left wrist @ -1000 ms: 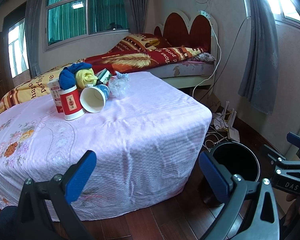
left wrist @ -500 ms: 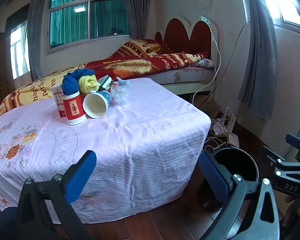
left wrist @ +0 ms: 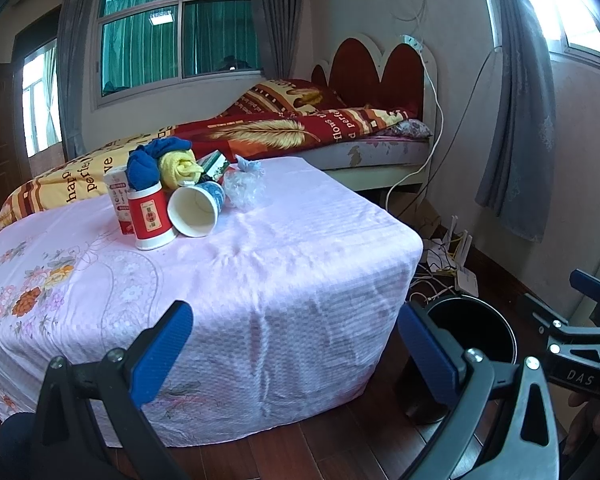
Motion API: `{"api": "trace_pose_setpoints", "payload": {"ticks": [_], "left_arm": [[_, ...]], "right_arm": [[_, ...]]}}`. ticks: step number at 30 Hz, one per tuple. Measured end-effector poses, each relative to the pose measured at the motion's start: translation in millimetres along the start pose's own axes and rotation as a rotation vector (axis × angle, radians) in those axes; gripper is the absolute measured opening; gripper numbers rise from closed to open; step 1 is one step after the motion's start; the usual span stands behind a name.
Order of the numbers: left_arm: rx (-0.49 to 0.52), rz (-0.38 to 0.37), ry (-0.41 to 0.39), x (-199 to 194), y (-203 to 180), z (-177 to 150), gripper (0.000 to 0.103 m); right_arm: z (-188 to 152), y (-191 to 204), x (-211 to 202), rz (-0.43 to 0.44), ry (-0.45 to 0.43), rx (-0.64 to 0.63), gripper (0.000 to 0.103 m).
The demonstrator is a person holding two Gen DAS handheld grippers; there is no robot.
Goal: Collect trash
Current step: 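Reach both tools to the bed items, grasp blue cloth and plastic bag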
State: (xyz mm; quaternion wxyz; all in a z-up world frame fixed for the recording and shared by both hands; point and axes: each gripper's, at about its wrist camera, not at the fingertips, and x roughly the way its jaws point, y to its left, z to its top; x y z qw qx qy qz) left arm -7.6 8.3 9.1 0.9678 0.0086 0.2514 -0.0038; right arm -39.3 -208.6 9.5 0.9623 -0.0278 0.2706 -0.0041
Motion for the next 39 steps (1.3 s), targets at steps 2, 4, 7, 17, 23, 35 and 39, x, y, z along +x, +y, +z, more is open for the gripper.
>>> {"api": "trace_pose_setpoints", "payload": {"ticks": [2, 4, 7, 17, 23, 35, 39], "left_arm": [[-0.002, 0.001, -0.001, 0, 1, 1, 0.103], [-0.001, 0.007, -0.005, 0, 3, 2, 0.103], [0.000, 0.029, -0.017, 1, 13, 8, 0.103], [-0.074, 0.112, -0.003, 22, 86, 36, 0.103], [-0.165, 0.150, 0.001, 33, 141, 43, 0.101], [-0.204, 0.114, -0.029, 103, 192, 106, 0.074], [-0.179, 0.093, -0.004, 123, 191, 113, 0.065]], "right_arm": [[0, 0, 0, 0.001, -0.003, 0.000, 0.103], [3, 1, 0, 0.008, -0.006, 0.006, 0.103], [14, 4, 5, 0.051, 0.001, 0.011, 0.103], [67, 48, 45, 0.202, -0.019, -0.006, 0.103], [105, 100, 75, 0.284, -0.024, -0.060, 0.103], [167, 200, 180, 0.419, 0.037, -0.146, 0.076], [176, 227, 214, 0.438, 0.078, -0.174, 0.071]]}}
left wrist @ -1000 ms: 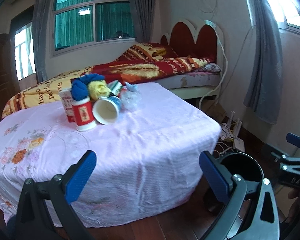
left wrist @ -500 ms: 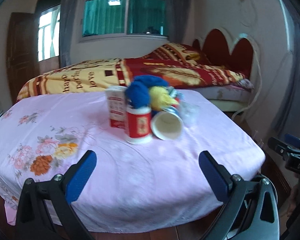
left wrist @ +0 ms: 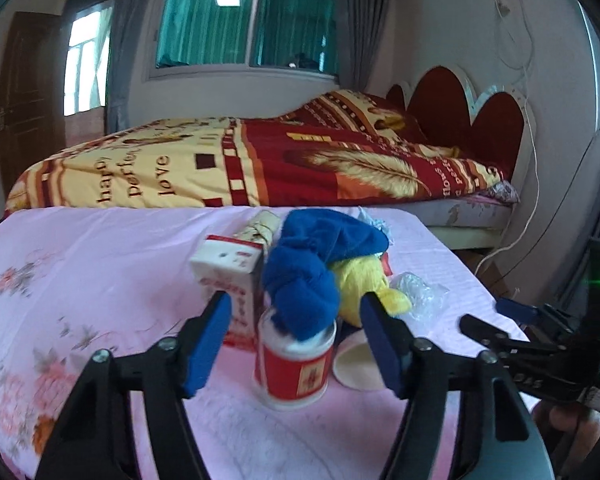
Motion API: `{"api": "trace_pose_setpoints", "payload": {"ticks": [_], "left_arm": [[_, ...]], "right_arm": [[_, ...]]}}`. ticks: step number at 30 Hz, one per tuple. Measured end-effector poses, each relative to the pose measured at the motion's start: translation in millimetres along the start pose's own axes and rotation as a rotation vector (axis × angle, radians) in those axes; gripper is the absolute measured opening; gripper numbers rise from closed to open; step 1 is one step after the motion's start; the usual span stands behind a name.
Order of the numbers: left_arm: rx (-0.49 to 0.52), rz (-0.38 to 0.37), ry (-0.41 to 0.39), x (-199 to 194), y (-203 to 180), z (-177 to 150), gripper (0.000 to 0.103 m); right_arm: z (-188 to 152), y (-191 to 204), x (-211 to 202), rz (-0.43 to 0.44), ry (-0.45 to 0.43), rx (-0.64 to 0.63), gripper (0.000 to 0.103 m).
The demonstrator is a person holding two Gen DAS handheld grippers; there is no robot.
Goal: Collect trash
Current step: 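Reach both tools to the bed items, grasp blue cloth and plastic bag, then carry blue cloth in left tool while right tool carries plastic bag to bucket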
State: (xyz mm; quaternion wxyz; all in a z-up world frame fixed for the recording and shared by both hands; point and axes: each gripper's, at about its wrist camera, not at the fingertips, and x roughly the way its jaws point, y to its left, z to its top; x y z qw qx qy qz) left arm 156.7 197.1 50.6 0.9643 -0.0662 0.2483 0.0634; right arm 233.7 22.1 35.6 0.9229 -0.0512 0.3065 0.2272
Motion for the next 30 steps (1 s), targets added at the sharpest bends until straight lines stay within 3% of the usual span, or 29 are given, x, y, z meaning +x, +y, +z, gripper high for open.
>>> {"api": "trace_pose_setpoints", "payload": {"ticks": [5, 8, 10, 13, 14, 18, 30], "left_arm": [[-0.011, -0.030, 0.040, 20, 2, 2, 0.054], [-0.011, -0.041, 0.059, 28, -1, 3, 0.052], [-0.013, -0.048, 0.070, 31, -1, 2, 0.048], [-0.019, -0.053, 0.073, 33, 0, 5, 0.042], [-0.019, -0.054, 0.074, 32, 0, 6, 0.038], [-0.012, -0.059, 0.061, 30, -1, 10, 0.028], [-0.005, -0.046, -0.048, -15, -6, 24, 0.027]], "right_arm": [[10, 5, 42, 0.033, 0.061, -0.015, 0.068], [14, 7, 60, 0.057, 0.089, -0.016, 0.068], [17, 7, 71, 0.080, 0.118, -0.011, 0.062], [17, 4, 75, 0.104, 0.139, -0.002, 0.040], [17, 3, 77, 0.111, 0.143, 0.001, 0.028], [15, 1, 65, 0.117, 0.119, -0.004, 0.005], [22, -6, -15, 0.076, -0.020, -0.040, 0.004]]}}
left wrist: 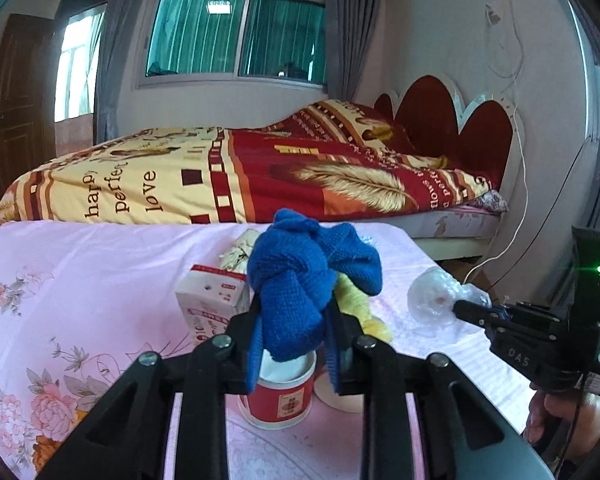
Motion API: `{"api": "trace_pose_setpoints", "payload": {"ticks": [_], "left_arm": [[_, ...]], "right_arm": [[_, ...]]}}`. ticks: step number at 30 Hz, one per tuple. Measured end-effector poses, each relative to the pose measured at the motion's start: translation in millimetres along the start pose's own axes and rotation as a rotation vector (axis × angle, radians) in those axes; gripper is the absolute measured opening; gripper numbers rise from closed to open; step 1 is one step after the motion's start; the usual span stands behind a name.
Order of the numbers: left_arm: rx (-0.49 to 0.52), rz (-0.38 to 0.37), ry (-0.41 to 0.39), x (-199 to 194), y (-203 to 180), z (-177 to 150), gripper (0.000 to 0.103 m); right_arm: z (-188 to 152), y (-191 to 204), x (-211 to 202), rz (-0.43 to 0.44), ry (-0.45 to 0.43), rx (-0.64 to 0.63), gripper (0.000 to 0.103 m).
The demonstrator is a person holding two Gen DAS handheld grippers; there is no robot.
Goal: Collect trash
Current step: 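Carry blue cloth in left tool while right tool carries plastic bag to bucket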
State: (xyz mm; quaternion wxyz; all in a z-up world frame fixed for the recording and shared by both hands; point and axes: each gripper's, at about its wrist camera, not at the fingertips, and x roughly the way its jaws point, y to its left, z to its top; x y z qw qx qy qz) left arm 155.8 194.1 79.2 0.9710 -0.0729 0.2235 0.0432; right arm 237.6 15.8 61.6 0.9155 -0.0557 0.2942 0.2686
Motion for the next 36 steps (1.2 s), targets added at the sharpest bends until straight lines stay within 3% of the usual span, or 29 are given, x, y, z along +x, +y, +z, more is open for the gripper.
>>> {"api": "trace_pose_setpoints", "payload": {"ticks": [9, 20, 28, 36], "left_arm": [[0.056, -0.036, 0.009, -29, -30, -15, 0.027], [0.109, -0.158, 0.065, -44, -86, -46, 0.027], [0.182, -0.280, 0.100, -47, -143, -65, 0.027], [0.269, -0.416, 0.170, -46, -212, -96, 0.027]], "right_arm": [[-23, -4, -60, -0.025, -0.015, 0.020, 0.004], [-69, -35, -144, -0.074, -0.048, 0.084, 0.004], [-112, -89, -194, -0.189, -0.039, 0.167, 0.004], [-178, -151, -241, -0.314, 0.014, 0.257, 0.004]]}}
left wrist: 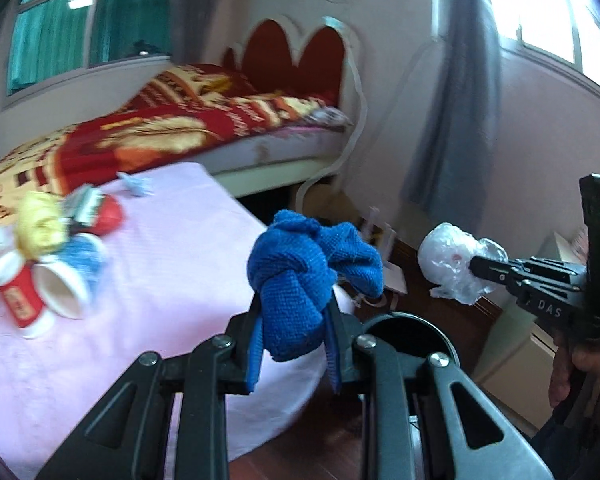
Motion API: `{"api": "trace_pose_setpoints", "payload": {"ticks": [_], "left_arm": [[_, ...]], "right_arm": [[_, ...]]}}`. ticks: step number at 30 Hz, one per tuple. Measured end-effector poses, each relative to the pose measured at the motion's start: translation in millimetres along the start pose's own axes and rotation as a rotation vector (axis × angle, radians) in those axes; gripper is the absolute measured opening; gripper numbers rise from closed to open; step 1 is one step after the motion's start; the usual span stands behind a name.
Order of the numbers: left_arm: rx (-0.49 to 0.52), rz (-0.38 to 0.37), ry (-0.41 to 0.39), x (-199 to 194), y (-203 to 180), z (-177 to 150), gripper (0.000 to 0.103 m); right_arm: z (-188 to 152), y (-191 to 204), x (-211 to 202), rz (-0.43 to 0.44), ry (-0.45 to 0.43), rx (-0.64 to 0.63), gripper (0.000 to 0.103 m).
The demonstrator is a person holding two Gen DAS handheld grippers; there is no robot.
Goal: Collect trash
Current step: 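Carry blue cloth in left tool while right tool carries plastic bag to bucket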
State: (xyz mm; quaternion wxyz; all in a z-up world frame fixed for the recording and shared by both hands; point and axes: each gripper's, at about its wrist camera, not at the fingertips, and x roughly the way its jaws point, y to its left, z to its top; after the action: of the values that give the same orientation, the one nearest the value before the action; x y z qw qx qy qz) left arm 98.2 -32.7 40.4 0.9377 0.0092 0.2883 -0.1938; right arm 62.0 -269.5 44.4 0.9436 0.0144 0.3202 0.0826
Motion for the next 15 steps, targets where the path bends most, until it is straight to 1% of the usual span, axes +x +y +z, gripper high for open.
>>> {"api": "trace_pose_setpoints", "payload": {"ticks": [4, 8, 13, 15], "left_arm": [[0.040, -0.068, 0.042, 18, -38, -6, 0.027], [0.073, -0.113, 0.091, 37, -66, -15, 0.027], [0.110, -0.146, 0.176, 67, -88, -31, 0.027], [0.117, -0.157, 0.213, 79, -93, -39, 0.027]], "right_arm": [[-26, -30, -4, -0.031, 0.032, 0.040, 0.004], [-47, -56, -3, -0.055, 0.063, 0.080, 0.004], [-66, -75, 8, -0.073, 0.114, 0.098, 0.004], [-74, -81, 17, -0.066, 0.138, 0.100, 0.004]]}}
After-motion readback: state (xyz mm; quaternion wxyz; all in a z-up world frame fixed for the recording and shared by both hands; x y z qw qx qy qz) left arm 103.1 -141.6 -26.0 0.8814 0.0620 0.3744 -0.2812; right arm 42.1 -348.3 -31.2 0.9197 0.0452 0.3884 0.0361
